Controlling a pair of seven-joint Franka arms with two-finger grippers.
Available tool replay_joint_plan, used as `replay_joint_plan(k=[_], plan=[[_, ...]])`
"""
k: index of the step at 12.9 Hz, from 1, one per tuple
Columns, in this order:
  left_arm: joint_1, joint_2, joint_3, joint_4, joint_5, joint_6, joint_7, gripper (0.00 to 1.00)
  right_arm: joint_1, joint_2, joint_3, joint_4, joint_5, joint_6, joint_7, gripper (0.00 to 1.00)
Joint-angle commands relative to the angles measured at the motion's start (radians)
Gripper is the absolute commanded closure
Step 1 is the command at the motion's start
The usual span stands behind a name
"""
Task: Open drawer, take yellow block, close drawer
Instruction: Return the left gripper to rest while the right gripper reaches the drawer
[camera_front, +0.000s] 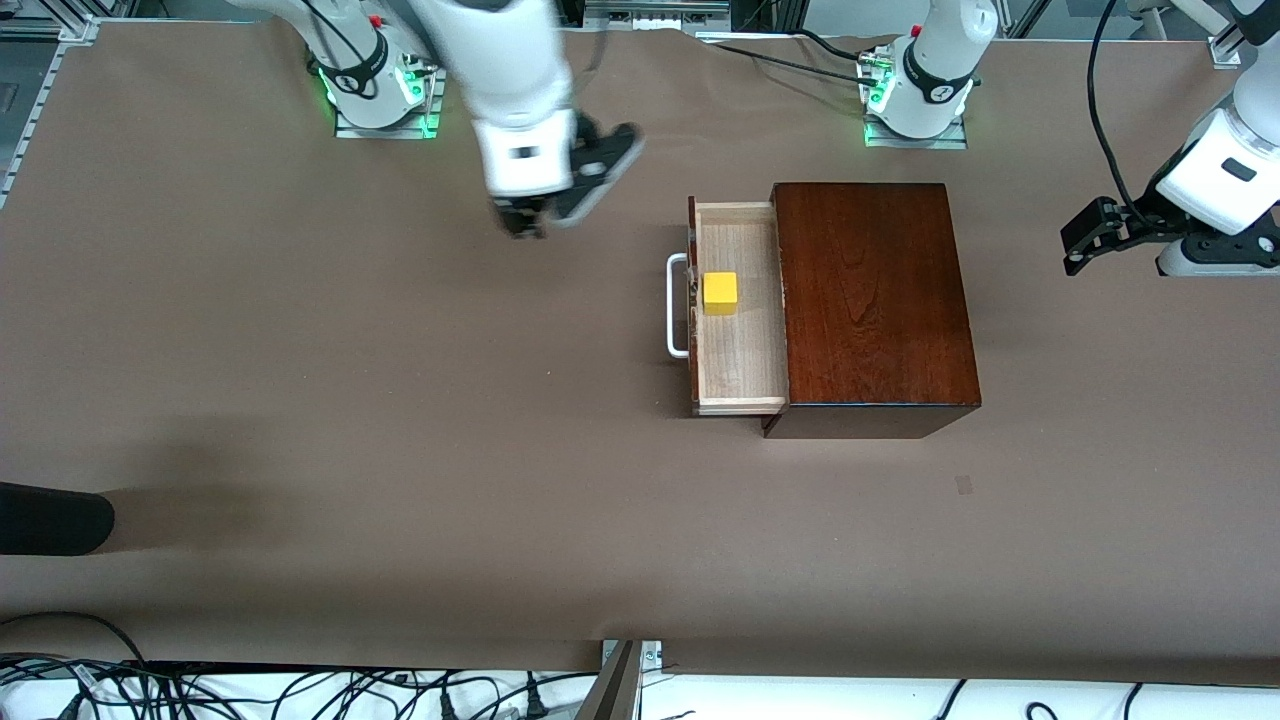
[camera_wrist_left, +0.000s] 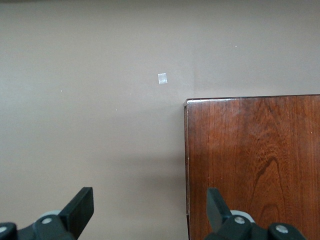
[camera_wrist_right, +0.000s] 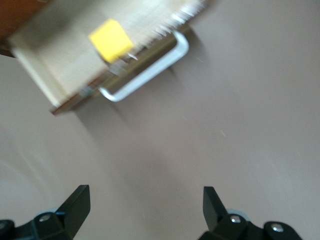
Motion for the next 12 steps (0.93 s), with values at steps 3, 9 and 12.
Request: replay_joint_plan(k=[3,9,12], plan=[[0.003,-0.007,-0.004,0.0,-0.034,-0.011,0.025,0.0,0.124,0.272,-0.015,0.312,-0.04,0.022,-0.125,0.0],[-0.005,-0.008,-0.007,0.002,-0.029,-0.014,0.026,0.0,0.173,0.437,-0.015,0.408,-0.131,0.124,-0.261,0.0],[-0.007,-0.008,-0.007,0.003,-0.028,-0.023,0.026,0.0,0.173,0.465,-0.018,0.408,-0.135,0.166,-0.294,0.0]])
